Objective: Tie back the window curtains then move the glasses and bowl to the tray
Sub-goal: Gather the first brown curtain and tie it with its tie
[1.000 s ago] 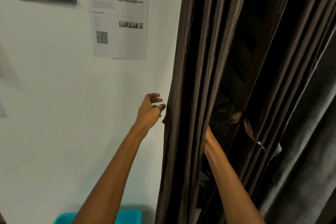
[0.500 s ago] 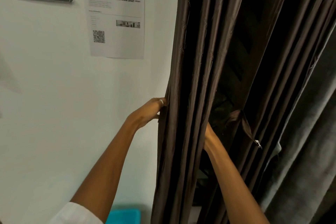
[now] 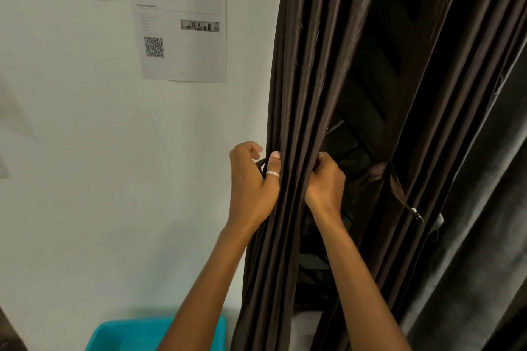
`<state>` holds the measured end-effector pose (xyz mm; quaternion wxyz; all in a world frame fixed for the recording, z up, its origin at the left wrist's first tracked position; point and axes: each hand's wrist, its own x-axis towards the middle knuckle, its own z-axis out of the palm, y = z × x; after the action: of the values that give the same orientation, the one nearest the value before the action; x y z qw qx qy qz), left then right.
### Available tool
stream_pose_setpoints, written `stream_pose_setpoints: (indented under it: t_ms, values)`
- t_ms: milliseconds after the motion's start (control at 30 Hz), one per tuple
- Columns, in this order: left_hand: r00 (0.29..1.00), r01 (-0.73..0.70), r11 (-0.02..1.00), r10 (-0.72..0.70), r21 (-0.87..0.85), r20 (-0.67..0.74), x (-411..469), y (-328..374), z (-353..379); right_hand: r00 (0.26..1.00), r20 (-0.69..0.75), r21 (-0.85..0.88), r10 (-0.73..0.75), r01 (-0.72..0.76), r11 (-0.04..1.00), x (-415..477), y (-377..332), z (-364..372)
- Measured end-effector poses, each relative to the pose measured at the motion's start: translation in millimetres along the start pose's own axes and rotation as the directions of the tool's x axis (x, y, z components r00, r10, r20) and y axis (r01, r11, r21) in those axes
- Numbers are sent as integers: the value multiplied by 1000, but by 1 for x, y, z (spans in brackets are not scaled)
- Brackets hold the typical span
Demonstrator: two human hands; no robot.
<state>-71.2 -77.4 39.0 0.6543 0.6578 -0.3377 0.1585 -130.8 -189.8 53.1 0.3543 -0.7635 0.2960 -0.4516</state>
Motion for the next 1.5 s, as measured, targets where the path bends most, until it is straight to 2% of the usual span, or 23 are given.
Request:
stream_pose_setpoints:
  t_ms: [167,300,567,633,667,733,800,900,967,1067,1167,1267,1400,1500]
  values:
    - [992,-125,991,125,56,11,-21,16,8,986,-118,-103,-114,102,989,-8,-2,-2]
    - [997,-77,960,75,270,18,-22,19,20,969,-173,-161,-177,149,976,-15,-1,-2]
    - [996,-44,876,78,480,-51,-8,15,14,989,-120,-159,-92,72,985,-7,5,-11]
    - [999,-19,845,37,535,-24,1,12,8,998,-59,-85,6,-11,996,-4,5,-18]
    - [1000,-6,835,8,550,-2,7,11,5,997,-10,13,80,-80,997,-2,5,-21]
    - [997,24,833,-62,552,50,19,10,1,955,157,294,250,-287,912,0,0,-29]
    - [988,44,822,-121,568,99,30,11,-2,874,344,488,344,-479,729,1,-7,-38]
    - [979,64,806,-165,588,120,40,11,-3,807,491,627,327,-589,510,-1,-12,-46]
    - [970,105,814,-211,571,124,42,10,-3,800,523,655,293,-598,462,-4,-12,-46]
    - [922,203,856,-331,476,203,44,10,-2,816,514,651,263,-571,499,-8,-11,-41]
    - [812,390,882,-465,265,352,48,14,-3,841,493,688,221,-533,494,-12,-11,-38]
    - [712,503,846,-521,176,471,51,17,-7,875,457,671,163,-459,583,-18,-11,-36]
    - [685,521,842,-510,140,520,52,20,-9,894,436,604,103,-376,703,-23,-12,-35]
    - [707,490,859,-489,145,511,55,19,-6,893,447,534,50,-312,786,-23,-12,-33]
